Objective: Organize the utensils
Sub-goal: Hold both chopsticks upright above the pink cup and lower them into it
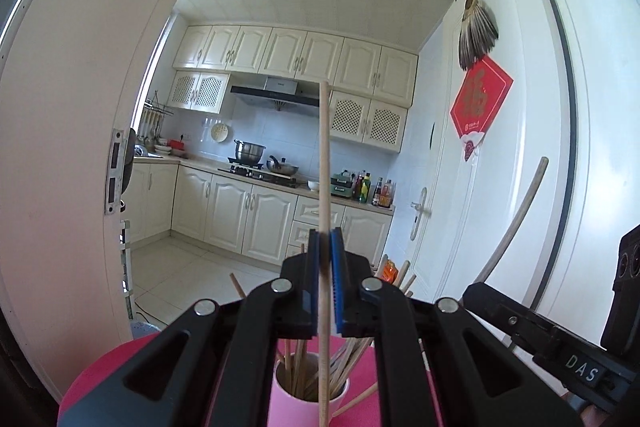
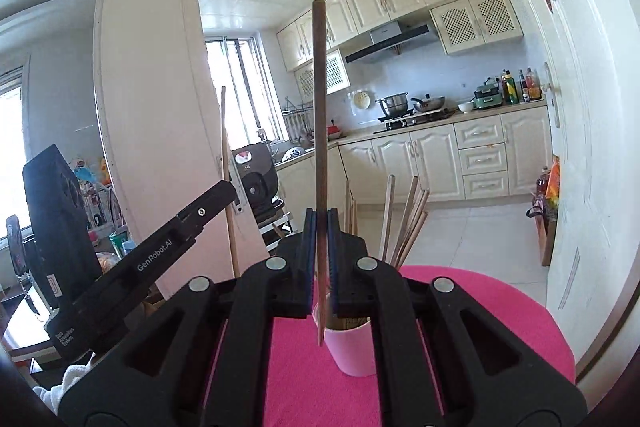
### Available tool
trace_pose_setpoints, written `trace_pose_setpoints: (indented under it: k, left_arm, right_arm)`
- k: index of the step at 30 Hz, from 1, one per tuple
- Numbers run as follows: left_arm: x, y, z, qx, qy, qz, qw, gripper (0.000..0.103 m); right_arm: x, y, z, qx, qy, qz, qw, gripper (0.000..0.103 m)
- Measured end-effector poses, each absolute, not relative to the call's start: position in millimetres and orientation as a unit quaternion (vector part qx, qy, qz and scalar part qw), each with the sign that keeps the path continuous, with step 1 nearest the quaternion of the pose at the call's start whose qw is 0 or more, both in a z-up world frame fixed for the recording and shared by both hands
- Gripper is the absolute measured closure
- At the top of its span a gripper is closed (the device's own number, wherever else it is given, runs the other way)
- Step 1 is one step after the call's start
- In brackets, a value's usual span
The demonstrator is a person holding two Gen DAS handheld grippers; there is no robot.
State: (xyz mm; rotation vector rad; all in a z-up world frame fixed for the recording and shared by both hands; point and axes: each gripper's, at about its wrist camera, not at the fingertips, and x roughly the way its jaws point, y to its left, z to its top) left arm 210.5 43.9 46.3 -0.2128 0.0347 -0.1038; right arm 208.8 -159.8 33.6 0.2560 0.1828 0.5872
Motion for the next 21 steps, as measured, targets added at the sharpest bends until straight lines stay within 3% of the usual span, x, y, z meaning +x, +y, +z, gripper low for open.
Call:
trace_pose_setpoints:
  k: [6, 21]
  left_arm:
    - [240, 37, 38, -0.108, 0.004, -0.060, 0.992, 0.097]
    - [282, 34, -5, -0.105, 0.026, -0.033, 0.994, 0.097]
  right_arm:
    - [227, -158, 30, 0.120, 0.073, 0.271, 0.952, 0.097]
    - [254, -148, -1, 0.107, 0.121, 0.275, 0.948, 0.097]
